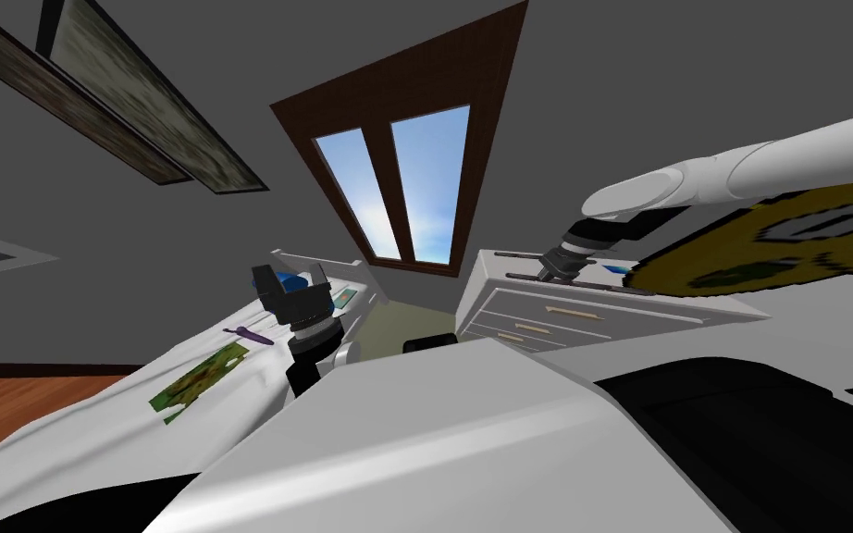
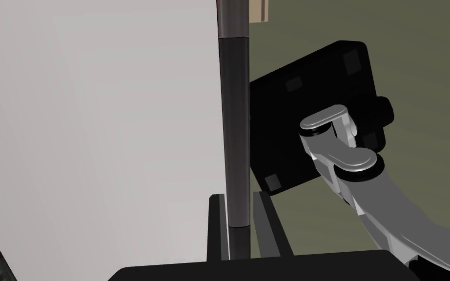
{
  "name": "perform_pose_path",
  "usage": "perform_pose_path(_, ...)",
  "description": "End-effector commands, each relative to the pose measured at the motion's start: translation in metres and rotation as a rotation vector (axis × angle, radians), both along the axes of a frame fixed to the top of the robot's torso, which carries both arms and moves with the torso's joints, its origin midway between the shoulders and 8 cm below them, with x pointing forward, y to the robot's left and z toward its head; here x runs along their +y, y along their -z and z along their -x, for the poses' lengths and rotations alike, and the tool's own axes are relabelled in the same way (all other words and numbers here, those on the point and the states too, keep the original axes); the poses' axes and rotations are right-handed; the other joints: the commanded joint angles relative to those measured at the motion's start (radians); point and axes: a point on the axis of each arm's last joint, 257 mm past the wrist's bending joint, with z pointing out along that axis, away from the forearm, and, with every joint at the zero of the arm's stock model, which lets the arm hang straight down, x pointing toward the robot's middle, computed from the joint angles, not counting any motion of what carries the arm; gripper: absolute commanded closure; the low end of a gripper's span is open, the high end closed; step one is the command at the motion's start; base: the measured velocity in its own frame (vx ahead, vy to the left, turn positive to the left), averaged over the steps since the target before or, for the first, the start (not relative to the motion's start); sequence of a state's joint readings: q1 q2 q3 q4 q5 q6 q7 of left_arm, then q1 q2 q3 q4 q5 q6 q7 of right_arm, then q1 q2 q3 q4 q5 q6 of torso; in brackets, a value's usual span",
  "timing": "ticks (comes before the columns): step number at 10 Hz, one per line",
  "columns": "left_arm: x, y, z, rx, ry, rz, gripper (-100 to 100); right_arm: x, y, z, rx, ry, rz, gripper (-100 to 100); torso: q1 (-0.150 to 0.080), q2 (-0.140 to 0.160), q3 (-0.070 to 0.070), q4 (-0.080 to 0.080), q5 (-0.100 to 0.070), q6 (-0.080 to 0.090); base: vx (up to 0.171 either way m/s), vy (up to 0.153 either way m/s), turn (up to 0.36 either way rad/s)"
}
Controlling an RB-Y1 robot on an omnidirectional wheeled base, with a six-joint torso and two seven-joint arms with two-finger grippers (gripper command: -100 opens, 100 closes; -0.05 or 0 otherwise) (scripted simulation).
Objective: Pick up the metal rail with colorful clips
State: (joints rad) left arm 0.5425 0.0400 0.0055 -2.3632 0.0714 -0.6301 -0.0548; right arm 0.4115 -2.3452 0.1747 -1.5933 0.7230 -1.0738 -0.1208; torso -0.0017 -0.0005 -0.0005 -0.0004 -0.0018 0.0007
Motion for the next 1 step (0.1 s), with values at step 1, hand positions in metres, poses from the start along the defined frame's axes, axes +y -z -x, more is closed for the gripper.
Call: perform_pose_path(1,0.0,0.0,0.0,0.0,0.0,0.0,0,0.0,0.0,0.0,0.0,0.0,0.0,0,0.0,0.0,0.0,0.0,0.0,0.0,0.0,0.0,0.0)
